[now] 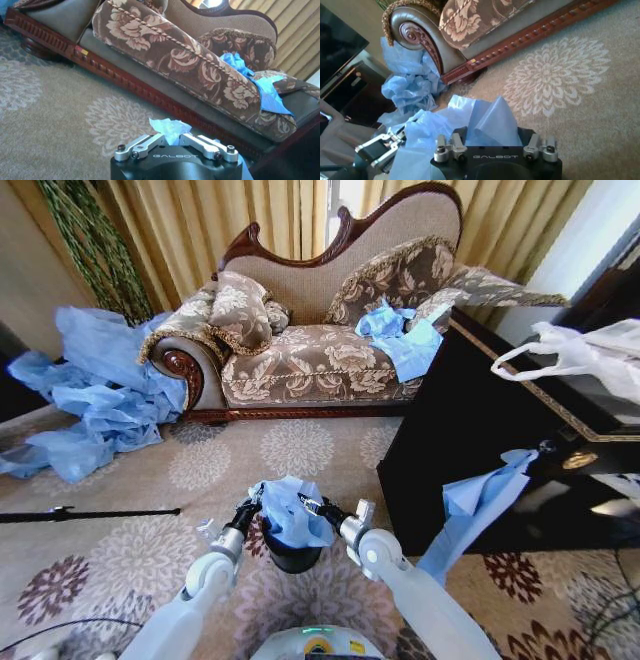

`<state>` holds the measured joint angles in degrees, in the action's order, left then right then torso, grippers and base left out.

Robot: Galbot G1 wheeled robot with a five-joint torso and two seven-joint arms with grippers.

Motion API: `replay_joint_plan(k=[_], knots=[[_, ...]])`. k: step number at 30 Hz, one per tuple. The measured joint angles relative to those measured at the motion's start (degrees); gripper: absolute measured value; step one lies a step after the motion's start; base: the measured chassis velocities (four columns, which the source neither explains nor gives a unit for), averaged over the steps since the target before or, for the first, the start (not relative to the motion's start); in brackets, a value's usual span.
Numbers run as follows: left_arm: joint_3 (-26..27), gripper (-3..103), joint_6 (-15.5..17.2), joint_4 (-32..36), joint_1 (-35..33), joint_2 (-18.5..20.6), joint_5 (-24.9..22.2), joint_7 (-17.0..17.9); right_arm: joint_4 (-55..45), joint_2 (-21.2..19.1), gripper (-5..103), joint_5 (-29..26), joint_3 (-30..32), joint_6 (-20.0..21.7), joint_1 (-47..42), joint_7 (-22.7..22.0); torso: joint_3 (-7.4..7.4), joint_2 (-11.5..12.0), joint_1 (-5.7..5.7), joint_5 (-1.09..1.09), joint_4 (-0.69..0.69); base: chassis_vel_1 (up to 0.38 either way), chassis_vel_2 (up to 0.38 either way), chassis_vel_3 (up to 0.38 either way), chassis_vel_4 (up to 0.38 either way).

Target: Place a garbage bag over the trash bin.

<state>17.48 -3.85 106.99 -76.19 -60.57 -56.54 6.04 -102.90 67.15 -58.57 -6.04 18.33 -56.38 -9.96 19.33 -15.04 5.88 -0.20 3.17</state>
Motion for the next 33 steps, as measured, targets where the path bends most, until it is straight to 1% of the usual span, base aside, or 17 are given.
replay_joint_plan(k=[1, 4, 7, 8, 10, 12, 13, 15, 17, 18, 19, 22, 25, 26, 28, 30, 33], knots=[[0.0, 0, 0.0, 0.0, 0.0, 0.0, 0.0, 0.0, 0.0, 0.0, 65, 0.0, 0.0, 0.0, 0.0, 0.0, 0.0, 0.0, 0.0, 0.0, 0.0, 0.0, 0.0, 0.0, 0.0], [-0.1, 0, 0.0, 0.1, 0.0, 0.0, 0.0, -0.1, 0.1, 0.0, 48, 1.5, -0.4, -0.4, -0.2, 0.1, 0.0, 0.0, 0.0, 0.0, 0.0, 0.0, 0.0, 0.0, 0.0], [-0.1, 0, -0.1, 0.1, 0.0, 0.0, 0.0, -0.2, 0.3, 0.0, 43, 2.3, -0.7, -0.9, -0.2, 0.1, 0.0, 0.0, 0.0, 0.0, 0.0, 0.0, 0.0, 0.0, 0.0], [-0.2, 0, -0.1, 0.1, 0.1, -0.1, 0.1, -0.3, 0.3, 0.0, 32, 2.8, -0.9, -1.2, -0.2, 0.0, 0.0, 0.0, 0.0, 0.0, 0.0, 0.0, 0.0, 0.0, 0.0], [-0.2, 0, -0.1, 0.1, 0.1, -0.1, 0.2, -0.4, 0.3, 0.0, 32, 3.0, -1.0, -1.4, -0.2, -0.1, 0.0, 0.0, 0.0, 0.0, 0.0, 0.0, 0.0, 0.0, 0.0], [-0.3, 0, -0.2, 0.2, 0.0, -0.1, 0.4, -0.4, 0.3, 0.0, 21, 3.7, -1.1, -1.8, -0.3, -0.4, 0.0, 0.0, 0.0, 0.0, 0.0, 0.0, 0.0, 0.0, 0.0], [-0.3, 0, -0.2, 0.2, 0.0, -0.1, 0.4, -0.4, 0.3, 0.0, 21, 3.7, -1.1, -1.8, -0.3, -0.4, 0.0, 0.0, 0.0, 0.0, 0.0, 0.0, 0.0, 0.0, 0.0], [-0.3, -2, -0.2, 0.4, 0.0, -0.1, 0.8, -0.4, -0.7, -0.1, 10, 4.7, -1.1, -2.4, -0.5, -1.5, 0.0, 0.0, 0.0, 0.0, 0.0, 0.0, 0.0, 0.0, 0.0], [-0.3, 8, 0.0, 0.4, 0.0, -0.1, 1.2, -0.3, -1.6, -0.3, 2, 5.5, -1.1, -2.7, -0.7, -2.6, 0.0, 0.0, 0.0, 0.0, -0.01, 0.0, 0.0, 0.0, 0.0], [-0.3, 8, 0.0, 0.4, 0.0, -0.1, 1.2, -0.3, -1.6, -0.3, 2, 5.5, -1.1, -2.7, -0.7, -2.6, 0.0, 0.0, 0.0, 0.0, -0.01, 0.0, 0.0, 0.0, 0.0], [-0.3, 14, 0.1, 0.4, 0.0, -0.2, 1.3, -0.1, -2.5, -0.5, 1, 6.1, -1.1, -3.0, -0.9, -3.5, 0.0, 0.0, 0.0, 0.0, 0.0, 0.0, 0.0, 0.0, 0.0], [-0.4, 19, 0.3, 0.9, -0.1, -0.3, 1.3, 0.2, -3.9, -0.8, 1, 7.0, -1.1, -3.2, -1.3, -4.9, 0.0, 0.0, 0.0, 0.0, 0.0, 0.0, 0.0, 0.0, 0.0], [-0.5, 36, 0.9, 2.1, -0.7, -0.2, 1.4, 0.9, -5.0, -0.8, 0, 7.3, -0.9, -3.2, -1.5, -6.2, 0.0, 0.0, 0.0, 0.0, 0.0, 0.0, 0.0, 0.0, 0.0], [-0.5, 36, 0.9, 2.1, -0.7, -0.2, 1.4, 0.9, -5.0, -0.8, 0, 7.3, -0.9, -3.2, -1.5, -6.2, 0.0, 0.0, 0.0, 0.0, 0.0, 0.0, 0.0, 0.0, 0.0], [0.0, 46, 1.9, 4.5, -2.3, 0.1, 1.5, 3.1, -4.2, -0.4, 0, 8.1, -0.7, -3.4, -1.2, -6.6, 0.0, 0.0, 0.0, 0.0, 0.01, 0.0, 0.0, 0.0, 0.0], [0.4, 46, 2.1, 5.4, -3.2, 0.2, 1.7, 4.0, -3.7, -0.2, 0, 8.4, -0.6, -3.4, -1.1, -6.6, 0.0, 0.0, 0.0, 0.0, 0.01, 0.0, 0.0, 0.0, 0.0], [2.8, 63, 2.9, 8.3, -6.8, 0.4, 3.6, 5.8, -2.3, 0.4, 0, 8.9, -0.3, -3.6, -0.6, -6.5, 0.0, 0.0, 0.0, 0.01, -0.02, 0.0, 0.0, 0.0, 0.0]])
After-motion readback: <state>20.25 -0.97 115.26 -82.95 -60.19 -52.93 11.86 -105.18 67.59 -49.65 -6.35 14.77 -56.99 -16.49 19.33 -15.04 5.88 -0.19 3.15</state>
